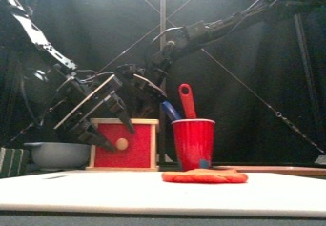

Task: Get the cutter from the drawer then cut the dough then place the extra dough in the bowl
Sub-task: Open the drawer

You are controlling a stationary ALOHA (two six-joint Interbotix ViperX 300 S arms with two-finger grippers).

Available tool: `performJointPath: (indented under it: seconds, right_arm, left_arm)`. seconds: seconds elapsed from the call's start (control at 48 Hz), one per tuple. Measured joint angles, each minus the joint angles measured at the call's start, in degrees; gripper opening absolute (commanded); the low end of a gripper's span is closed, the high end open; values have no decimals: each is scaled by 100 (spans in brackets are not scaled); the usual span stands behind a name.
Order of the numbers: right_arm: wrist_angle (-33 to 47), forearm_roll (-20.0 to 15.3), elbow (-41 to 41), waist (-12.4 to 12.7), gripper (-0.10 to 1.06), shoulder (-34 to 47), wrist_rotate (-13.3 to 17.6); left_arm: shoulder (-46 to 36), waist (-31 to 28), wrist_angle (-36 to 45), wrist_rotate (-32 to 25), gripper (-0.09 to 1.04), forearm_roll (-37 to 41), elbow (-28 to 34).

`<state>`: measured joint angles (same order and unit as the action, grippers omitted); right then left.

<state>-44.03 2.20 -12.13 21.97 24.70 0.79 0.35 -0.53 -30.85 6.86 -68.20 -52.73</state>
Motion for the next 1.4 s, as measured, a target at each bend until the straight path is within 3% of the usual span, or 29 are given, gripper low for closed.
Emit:
performJointPath:
  seconds: [0.479, 1.396]
  right_arm:
    - [9, 0, 0, -9, 2, 9, 0]
    - [26, 0, 44, -26, 2, 0, 0]
  left_arm:
    - [53, 18, 18, 0, 63, -325, 26]
    - [193, 1099, -264, 0, 63, -1441, 105]
